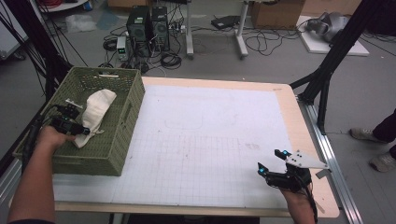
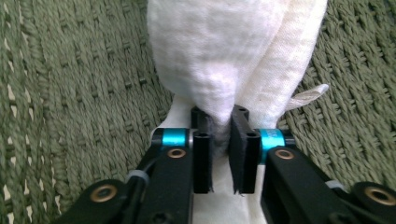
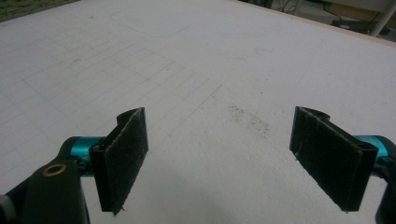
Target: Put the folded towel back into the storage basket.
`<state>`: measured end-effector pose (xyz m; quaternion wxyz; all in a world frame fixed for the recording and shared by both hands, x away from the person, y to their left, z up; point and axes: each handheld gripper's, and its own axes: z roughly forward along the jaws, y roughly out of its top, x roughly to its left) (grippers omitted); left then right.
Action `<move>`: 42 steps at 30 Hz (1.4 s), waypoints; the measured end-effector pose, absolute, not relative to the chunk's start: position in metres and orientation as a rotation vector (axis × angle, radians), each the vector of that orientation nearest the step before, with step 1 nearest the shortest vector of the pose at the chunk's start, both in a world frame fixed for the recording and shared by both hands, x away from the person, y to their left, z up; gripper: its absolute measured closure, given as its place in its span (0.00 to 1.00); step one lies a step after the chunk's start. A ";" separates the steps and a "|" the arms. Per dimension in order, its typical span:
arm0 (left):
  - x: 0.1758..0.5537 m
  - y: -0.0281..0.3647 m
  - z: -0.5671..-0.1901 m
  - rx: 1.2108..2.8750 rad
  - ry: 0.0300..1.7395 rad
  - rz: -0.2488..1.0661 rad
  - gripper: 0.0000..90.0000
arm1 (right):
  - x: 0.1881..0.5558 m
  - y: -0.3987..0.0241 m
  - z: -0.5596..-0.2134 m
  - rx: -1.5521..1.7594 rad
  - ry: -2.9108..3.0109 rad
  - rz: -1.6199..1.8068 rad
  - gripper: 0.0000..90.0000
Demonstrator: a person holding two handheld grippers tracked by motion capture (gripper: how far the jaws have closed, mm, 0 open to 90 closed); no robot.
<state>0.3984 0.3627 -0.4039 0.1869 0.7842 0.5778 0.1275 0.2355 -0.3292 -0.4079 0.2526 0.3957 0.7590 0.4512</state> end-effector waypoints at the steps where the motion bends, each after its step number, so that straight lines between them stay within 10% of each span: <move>1: 0.398 0.364 -0.402 2.196 1.639 0.335 0.91 | 0.235 -0.330 -0.408 1.075 2.062 1.228 0.20; 22: 0.373 0.374 -0.346 2.148 1.790 -0.285 0.91 | 0.234 -0.331 -0.405 1.071 2.058 1.225 0.20; 29: 0.384 0.377 -0.367 2.116 2.139 0.079 0.41 | 0.234 -0.328 -0.405 1.067 2.064 1.224 0.20; 32: 0.387 0.378 -0.359 2.011 2.022 0.319 0.41 | 0.235 -0.329 -0.407 1.067 2.064 1.219 0.20; 42: 0.404 0.366 -0.361 1.892 1.627 0.467 0.40 | 0.237 -0.326 -0.409 1.062 2.079 1.207 0.20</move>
